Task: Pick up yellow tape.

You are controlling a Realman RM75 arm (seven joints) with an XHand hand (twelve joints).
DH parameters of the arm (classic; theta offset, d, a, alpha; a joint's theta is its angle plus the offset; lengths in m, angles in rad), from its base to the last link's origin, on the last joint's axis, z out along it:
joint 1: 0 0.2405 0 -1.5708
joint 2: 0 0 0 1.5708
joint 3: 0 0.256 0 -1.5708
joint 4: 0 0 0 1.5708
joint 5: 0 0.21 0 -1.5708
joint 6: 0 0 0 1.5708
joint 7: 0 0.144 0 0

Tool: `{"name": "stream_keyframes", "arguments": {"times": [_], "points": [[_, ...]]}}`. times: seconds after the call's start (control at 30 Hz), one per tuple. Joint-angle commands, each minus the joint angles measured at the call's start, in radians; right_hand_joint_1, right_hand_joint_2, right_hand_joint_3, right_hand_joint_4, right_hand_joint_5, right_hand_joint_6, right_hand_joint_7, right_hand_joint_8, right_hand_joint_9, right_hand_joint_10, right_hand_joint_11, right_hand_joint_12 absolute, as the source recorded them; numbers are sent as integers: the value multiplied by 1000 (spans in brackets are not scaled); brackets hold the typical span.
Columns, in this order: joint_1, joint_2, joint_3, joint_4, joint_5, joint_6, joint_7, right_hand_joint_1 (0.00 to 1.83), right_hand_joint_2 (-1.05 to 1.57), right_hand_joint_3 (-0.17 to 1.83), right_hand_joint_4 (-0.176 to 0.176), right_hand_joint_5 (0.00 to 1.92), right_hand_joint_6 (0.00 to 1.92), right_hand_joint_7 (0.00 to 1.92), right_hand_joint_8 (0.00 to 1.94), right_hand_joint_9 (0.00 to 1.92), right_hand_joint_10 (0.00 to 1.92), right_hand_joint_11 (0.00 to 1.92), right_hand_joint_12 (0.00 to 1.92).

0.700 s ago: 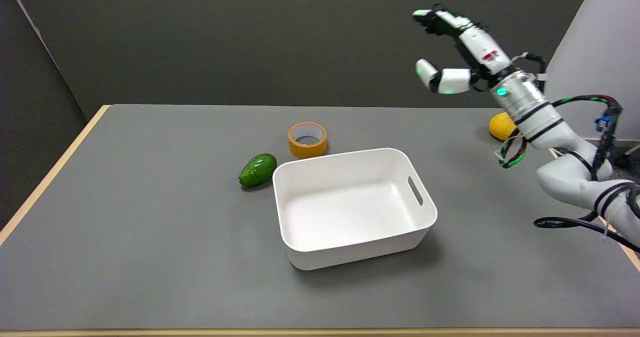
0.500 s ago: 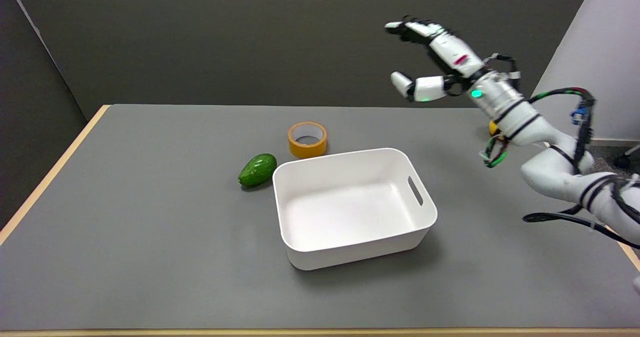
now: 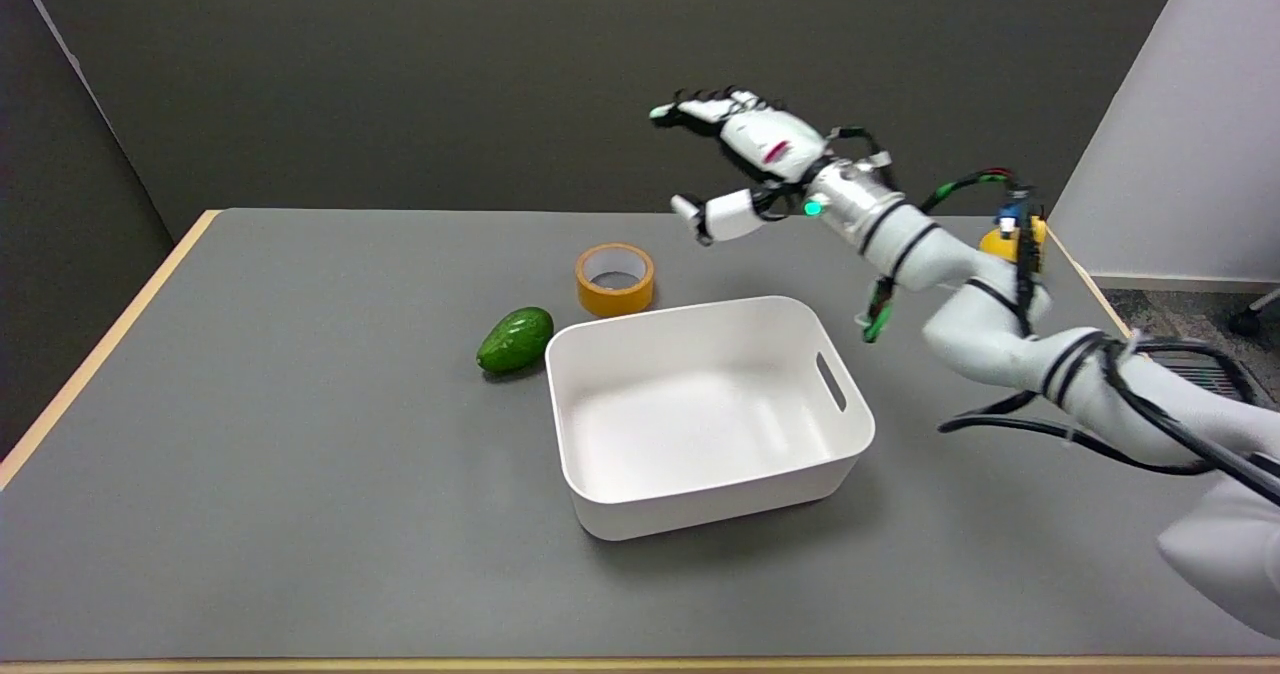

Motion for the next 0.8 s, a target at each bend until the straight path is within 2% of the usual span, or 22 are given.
{"name": "stream_keyframes", "arguments": {"times": [0.03,0.17,0.23,0.33,0.4,0.47,0.7,0.8], "points": [[203,-216,-203,-89,-36,-424,-314,652,679,995,60,184,455,209,315,177,602,-1,982],[244,-265,-212,-178,-37,-478,-397,664,684,1015,57,179,471,197,325,153,593,-1,937],[269,-280,-236,-220,-26,-501,-435,684,710,958,52,182,431,197,285,157,565,-1,897],[302,-293,-275,-249,-13,-528,-439,686,721,930,46,144,370,145,241,127,518,-1,825],[318,-303,-287,-269,7,-535,-439,672,679,1007,43,103,414,111,289,101,554,-1,847],[326,-302,-283,-292,33,-546,-443,658,714,941,47,102,342,106,234,106,506,-1,782],[364,-283,-353,-254,360,-616,-439,646,718,928,47,86,315,91,222,101,488,-1,754],[368,-251,-378,-200,443,-645,-441,642,714,933,47,84,316,90,222,99,487,-1,763]]}}
